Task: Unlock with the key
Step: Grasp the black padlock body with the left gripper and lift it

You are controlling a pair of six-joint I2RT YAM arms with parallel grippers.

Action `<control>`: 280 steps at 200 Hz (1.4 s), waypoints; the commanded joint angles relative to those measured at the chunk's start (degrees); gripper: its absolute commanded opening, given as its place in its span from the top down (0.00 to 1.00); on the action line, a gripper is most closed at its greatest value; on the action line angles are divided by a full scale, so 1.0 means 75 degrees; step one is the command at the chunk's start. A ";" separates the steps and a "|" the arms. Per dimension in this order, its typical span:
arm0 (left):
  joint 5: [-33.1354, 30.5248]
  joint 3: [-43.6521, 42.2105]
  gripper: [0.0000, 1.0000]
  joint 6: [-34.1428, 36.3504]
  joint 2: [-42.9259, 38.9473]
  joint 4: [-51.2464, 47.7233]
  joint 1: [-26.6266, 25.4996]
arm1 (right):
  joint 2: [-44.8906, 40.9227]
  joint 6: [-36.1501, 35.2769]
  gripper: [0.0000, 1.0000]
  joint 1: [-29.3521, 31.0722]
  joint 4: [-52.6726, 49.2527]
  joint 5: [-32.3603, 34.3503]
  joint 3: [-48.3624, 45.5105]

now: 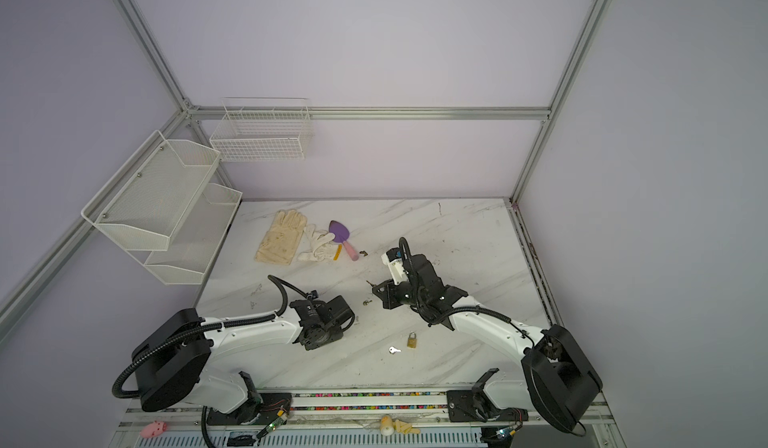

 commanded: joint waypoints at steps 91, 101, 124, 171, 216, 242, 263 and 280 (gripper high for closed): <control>0.0201 0.0245 0.61 0.1042 0.0512 -0.0322 0.0064 | 0.0053 -0.0015 1.00 -0.0008 0.0002 -0.0020 0.0239; 0.0200 0.0280 0.62 0.1109 0.0569 -0.0305 0.0077 | 0.0044 0.0009 1.00 -0.0002 0.0002 -0.0021 0.0239; 0.0258 0.0302 0.63 0.1140 0.0656 -0.0296 0.0124 | -0.0013 0.0054 1.00 0.0000 0.0060 -0.0026 0.0203; 0.0299 0.0144 0.74 0.1133 0.0452 -0.0207 0.0193 | -0.0090 0.0136 1.00 -0.0004 0.0131 -0.0024 0.0177; 0.0142 0.0174 0.81 0.1002 -0.0427 -0.0203 0.0388 | -0.0138 0.0113 1.00 0.0003 -0.0161 0.0225 0.0384; 0.0055 0.0135 0.86 0.0883 -0.1291 -0.0150 0.0724 | -0.0174 0.0078 1.00 0.0003 -0.0479 0.0407 0.0537; -0.0216 0.0245 0.91 0.0819 -0.1917 -0.0107 0.0943 | -0.0172 0.0164 1.00 0.0055 -0.0690 0.0637 0.0691; -0.0370 0.0401 0.93 0.0792 -0.2412 0.0140 0.1118 | -0.0180 0.0356 1.00 0.0242 -0.0743 0.0839 0.0839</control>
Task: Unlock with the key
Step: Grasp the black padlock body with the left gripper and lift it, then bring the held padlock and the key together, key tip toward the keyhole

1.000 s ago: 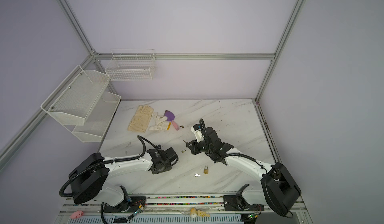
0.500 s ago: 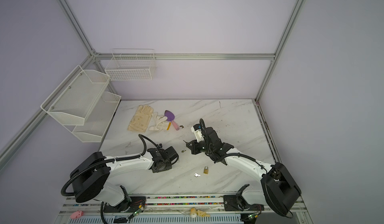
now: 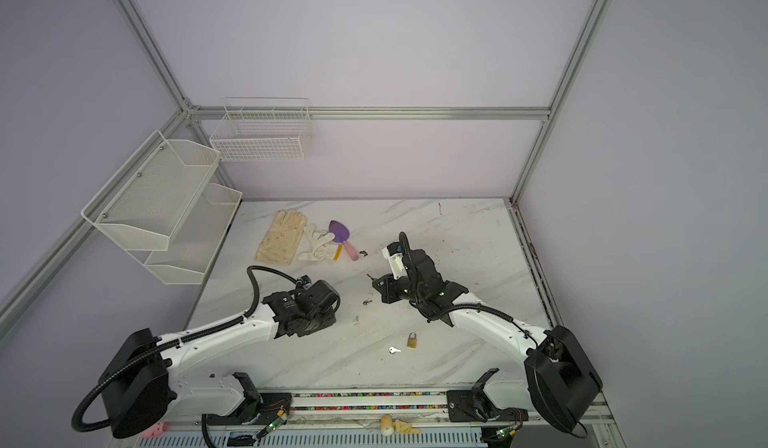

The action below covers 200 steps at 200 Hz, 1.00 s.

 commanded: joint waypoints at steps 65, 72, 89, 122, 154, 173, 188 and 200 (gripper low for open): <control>-0.0649 0.0620 1.00 -0.0789 -0.1415 0.1433 0.0687 | 0.0470 0.1568 1.00 0.1836 -0.0149 0.1779 0.0942; -0.0651 0.0599 1.00 -0.0869 -0.1439 0.1566 0.0699 | 0.0511 0.1777 1.00 0.2058 -0.0107 0.2039 0.0993; -0.0650 0.0631 1.00 -0.1284 -0.1475 0.1678 0.0756 | 0.0825 0.2272 1.00 0.2363 0.0125 0.2350 0.1018; -0.0741 0.0386 1.00 -0.1564 -0.1711 0.2168 0.0763 | 0.1021 0.2961 1.00 0.2588 0.1163 0.2418 0.0728; -0.0841 0.0044 1.00 -0.1906 -0.2023 0.2461 0.0763 | 0.1430 0.3018 1.00 0.2783 0.1358 0.2606 0.0980; -0.0900 -0.0016 1.00 -0.2093 -0.2132 0.2434 0.0769 | 0.1603 0.3070 1.00 0.2853 0.1444 0.2718 0.1049; -0.0898 -0.0034 1.00 -0.2111 -0.2191 0.2479 0.0760 | 0.1720 0.3072 1.00 0.2865 0.1591 0.2630 0.1089; -0.0890 -0.0026 1.00 -0.2123 -0.2204 0.2469 0.0773 | 0.1749 0.3039 1.00 0.2877 0.1674 0.2597 0.1165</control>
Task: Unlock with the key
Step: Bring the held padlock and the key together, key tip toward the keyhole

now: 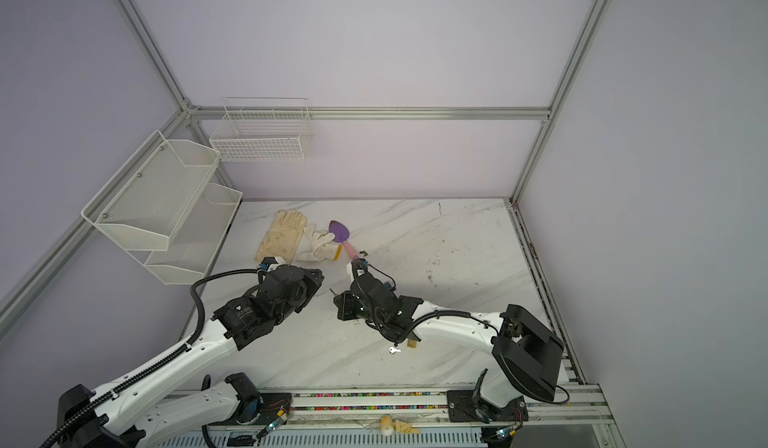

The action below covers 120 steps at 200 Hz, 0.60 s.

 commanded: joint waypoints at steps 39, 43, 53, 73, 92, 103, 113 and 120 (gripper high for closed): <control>-0.0109 -0.0080 1.00 -0.0301 -0.0111 0.0401 0.0073 | 0.0070 -0.0006 1.00 0.0103 0.0629 0.0270 0.0443; -0.0083 -0.0079 1.00 -0.0296 -0.0102 0.0419 0.0076 | 0.0076 -0.0028 1.00 0.0109 0.0615 0.0289 0.0458; -0.0048 -0.0078 1.00 -0.0314 -0.0088 0.0424 0.0085 | 0.0092 -0.0082 1.00 0.0109 0.0581 0.0336 0.0506; -0.0004 -0.0080 1.00 -0.0297 -0.0064 0.0434 0.0093 | 0.0139 -0.0160 1.00 0.0103 0.0561 0.0339 0.0566; 0.0061 -0.0101 1.00 -0.0315 -0.0041 0.0473 0.0148 | 0.0136 -0.0212 1.00 0.0103 0.0609 0.0339 0.0573; 0.0109 -0.0104 1.00 -0.0306 -0.0041 0.0509 0.0164 | 0.0172 -0.0216 1.00 0.0104 0.0592 0.0323 0.0602; 0.0131 -0.0104 1.00 -0.0321 -0.0041 0.0508 0.0170 | 0.0196 -0.0217 1.00 0.0104 0.0615 0.0281 0.0632; 0.0145 -0.0114 1.00 -0.0313 -0.0030 0.0522 0.0178 | 0.0231 -0.0223 1.00 0.0106 0.0648 0.0242 0.0632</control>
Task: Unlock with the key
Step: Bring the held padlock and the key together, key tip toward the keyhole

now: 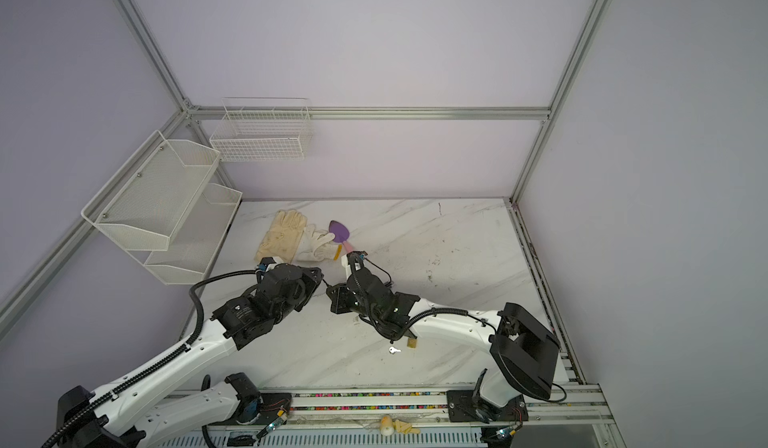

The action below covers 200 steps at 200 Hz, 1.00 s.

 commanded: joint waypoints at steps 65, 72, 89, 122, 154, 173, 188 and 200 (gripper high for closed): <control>0.0410 -0.0316 1.00 -0.0175 -0.0003 0.0812 0.0243 | 0.0303 -0.0146 1.00 0.0101 0.0182 -0.0045 0.0340; 0.0468 -0.0321 1.00 -0.0181 0.0009 0.0802 0.0268 | 0.0325 -0.0150 1.00 0.0101 0.0221 -0.0074 0.0338; 0.0529 -0.0337 1.00 -0.0190 -0.0001 0.0779 0.0311 | 0.0299 -0.0140 1.00 0.0101 0.0182 -0.0052 0.0374; 0.0552 -0.0359 1.00 -0.0079 -0.0051 0.0675 0.0441 | 0.0072 -0.0267 1.00 0.0105 -0.0171 0.0211 0.0356; 0.0700 -0.0286 1.00 0.0060 -0.0061 0.0646 0.0565 | -0.0018 -0.0400 1.00 0.0105 -0.0444 0.0397 0.0424; 0.0815 -0.0294 1.00 0.0059 -0.0061 0.0661 0.0613 | -0.0018 -0.0446 1.00 0.0112 -0.0465 0.0440 0.0484; 0.0845 -0.0329 1.00 0.0051 -0.0079 0.0667 0.0618 | -0.0008 -0.0477 1.00 0.0115 -0.0440 0.0428 0.0537; 0.0909 -0.0377 1.00 0.0044 -0.0102 0.0757 0.0621 | 0.0046 -0.0512 1.00 0.0108 -0.0452 0.0414 0.0585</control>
